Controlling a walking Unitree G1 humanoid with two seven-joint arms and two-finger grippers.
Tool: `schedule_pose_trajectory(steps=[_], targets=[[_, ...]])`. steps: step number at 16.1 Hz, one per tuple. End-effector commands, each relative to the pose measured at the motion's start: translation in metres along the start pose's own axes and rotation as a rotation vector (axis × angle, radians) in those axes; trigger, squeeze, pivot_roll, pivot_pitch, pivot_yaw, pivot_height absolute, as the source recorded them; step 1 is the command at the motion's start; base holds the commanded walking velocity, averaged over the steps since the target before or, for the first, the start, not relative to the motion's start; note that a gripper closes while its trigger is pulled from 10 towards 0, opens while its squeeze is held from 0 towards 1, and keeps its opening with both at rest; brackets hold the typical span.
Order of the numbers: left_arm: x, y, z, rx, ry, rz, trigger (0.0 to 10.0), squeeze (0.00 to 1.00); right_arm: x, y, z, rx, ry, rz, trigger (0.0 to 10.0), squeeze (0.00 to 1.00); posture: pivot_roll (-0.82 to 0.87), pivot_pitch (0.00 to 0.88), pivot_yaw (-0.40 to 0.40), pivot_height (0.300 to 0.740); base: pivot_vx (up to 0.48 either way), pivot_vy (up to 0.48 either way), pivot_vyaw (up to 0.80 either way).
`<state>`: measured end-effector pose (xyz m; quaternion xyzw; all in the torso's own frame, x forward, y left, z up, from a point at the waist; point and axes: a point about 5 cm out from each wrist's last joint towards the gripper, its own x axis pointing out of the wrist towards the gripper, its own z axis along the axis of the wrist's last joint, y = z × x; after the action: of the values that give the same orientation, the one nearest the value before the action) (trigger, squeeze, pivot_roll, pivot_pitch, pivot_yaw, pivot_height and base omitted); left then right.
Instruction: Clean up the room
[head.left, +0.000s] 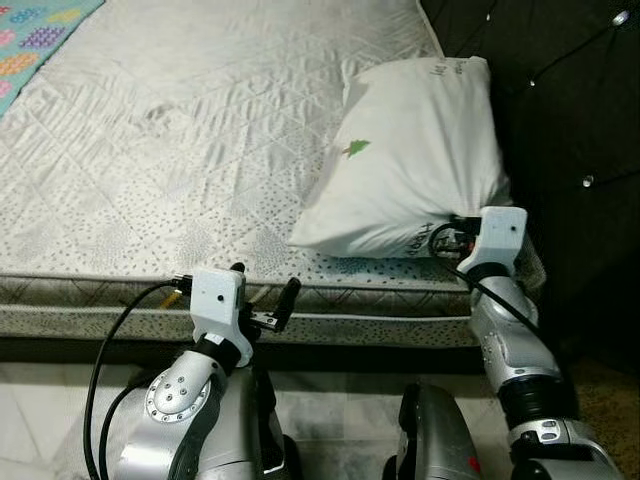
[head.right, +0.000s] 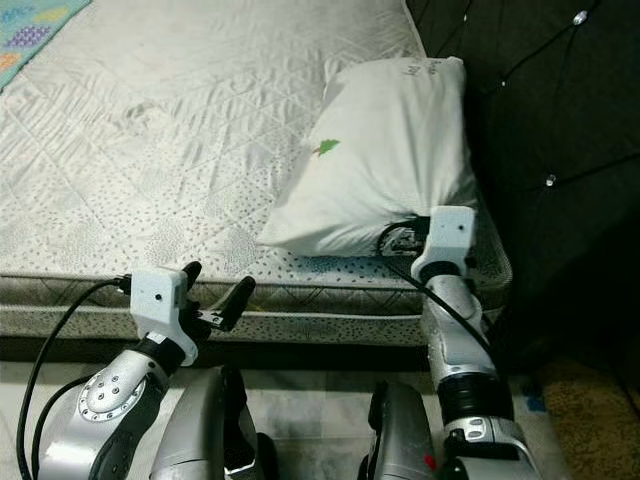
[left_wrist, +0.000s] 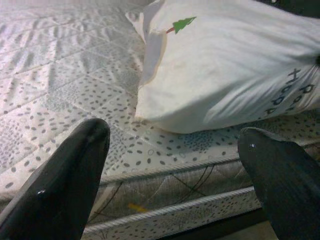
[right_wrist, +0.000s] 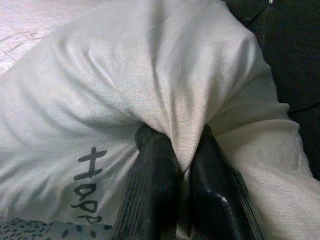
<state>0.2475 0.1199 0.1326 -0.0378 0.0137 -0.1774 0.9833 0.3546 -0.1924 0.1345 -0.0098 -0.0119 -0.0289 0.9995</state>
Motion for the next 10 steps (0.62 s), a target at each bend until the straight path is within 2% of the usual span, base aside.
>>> schedule_pose_trajectory(steps=[1,7,10], targets=[[0.0,0.002,-0.003,0.012,0.01,0.004,10.0,0.0,0.001,0.0,0.017,0.004,-0.073,0.011,10.0,0.0,0.02,0.118,0.025,0.613,0.0,0.0,0.0],[0.001,0.002,-0.004,0.014,0.008,0.001,10.0,0.0,0.001,0.001,0.017,0.009,-0.056,0.018,10.0,0.0,0.01,0.109,0.028,0.658,0.0,0.0,0.0],[0.003,0.001,-0.003,0.016,0.006,0.001,10.0,0.0,0.012,0.005,0.022,0.013,-0.031,0.021,10.0,0.0,0.02,0.106,0.026,0.668,0.0,0.0,0.0]])
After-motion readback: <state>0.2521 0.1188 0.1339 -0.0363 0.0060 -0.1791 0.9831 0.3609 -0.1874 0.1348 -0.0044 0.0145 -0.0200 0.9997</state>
